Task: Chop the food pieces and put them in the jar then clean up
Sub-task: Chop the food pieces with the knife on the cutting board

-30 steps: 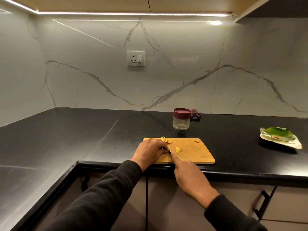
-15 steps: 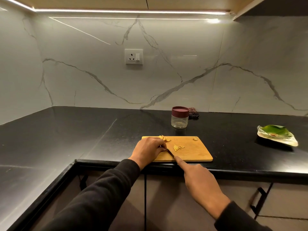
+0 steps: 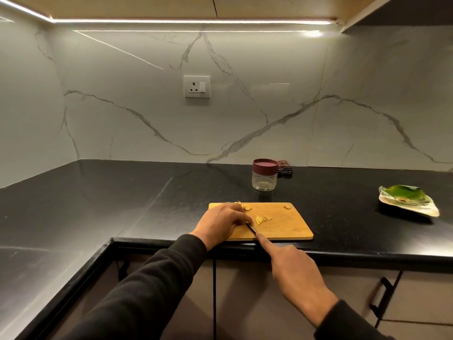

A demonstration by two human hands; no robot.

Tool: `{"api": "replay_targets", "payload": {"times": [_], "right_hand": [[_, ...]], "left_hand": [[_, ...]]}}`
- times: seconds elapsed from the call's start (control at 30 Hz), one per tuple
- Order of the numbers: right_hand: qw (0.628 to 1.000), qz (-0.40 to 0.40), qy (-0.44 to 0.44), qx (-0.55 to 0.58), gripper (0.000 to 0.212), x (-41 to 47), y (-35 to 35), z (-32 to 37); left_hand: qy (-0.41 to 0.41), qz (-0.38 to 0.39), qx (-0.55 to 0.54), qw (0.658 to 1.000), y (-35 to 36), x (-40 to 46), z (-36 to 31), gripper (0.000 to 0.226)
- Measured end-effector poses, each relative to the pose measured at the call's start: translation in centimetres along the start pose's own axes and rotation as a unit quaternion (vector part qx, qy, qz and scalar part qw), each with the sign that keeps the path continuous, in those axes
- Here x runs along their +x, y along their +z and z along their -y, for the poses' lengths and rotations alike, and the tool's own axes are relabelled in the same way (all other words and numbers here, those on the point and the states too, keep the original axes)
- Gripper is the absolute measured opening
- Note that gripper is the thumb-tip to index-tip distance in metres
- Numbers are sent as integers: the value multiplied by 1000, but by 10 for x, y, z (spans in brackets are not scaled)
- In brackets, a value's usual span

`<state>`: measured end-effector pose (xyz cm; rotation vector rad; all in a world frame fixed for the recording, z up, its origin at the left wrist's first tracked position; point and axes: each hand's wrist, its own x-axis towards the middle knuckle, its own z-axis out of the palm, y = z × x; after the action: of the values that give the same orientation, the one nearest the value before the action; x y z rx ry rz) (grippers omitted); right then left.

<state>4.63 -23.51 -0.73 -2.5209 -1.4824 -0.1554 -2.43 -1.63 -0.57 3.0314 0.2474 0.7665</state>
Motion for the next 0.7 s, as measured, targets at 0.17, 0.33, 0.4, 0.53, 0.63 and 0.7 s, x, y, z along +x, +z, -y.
{"api": "replay_targets", "payload": {"times": [0.17, 0.33, 0.4, 0.53, 0.63, 0.7], "right_hand": [[1000, -3, 3, 12, 71, 0, 2, 0], [998, -7, 13, 64, 68, 0, 1, 1], [995, -25, 20, 93, 63, 1, 1, 0], [990, -46, 29, 130, 57, 1, -3, 3], [989, -36, 7, 141, 55, 4, -3, 7], [989, -26, -4, 148, 55, 6, -1, 11]], "left_hand": [[13, 30, 11, 999, 3, 3, 2, 41], [-4, -4, 5, 1000, 6, 3, 3, 47], [-22, -16, -13, 1000, 7, 2, 2, 49], [-51, -20, -50, 997, 7, 4, 3, 40], [-60, -26, -56, 996, 8, 4, 4, 25], [-69, -37, -52, 996, 9, 3, 3, 19]]}}
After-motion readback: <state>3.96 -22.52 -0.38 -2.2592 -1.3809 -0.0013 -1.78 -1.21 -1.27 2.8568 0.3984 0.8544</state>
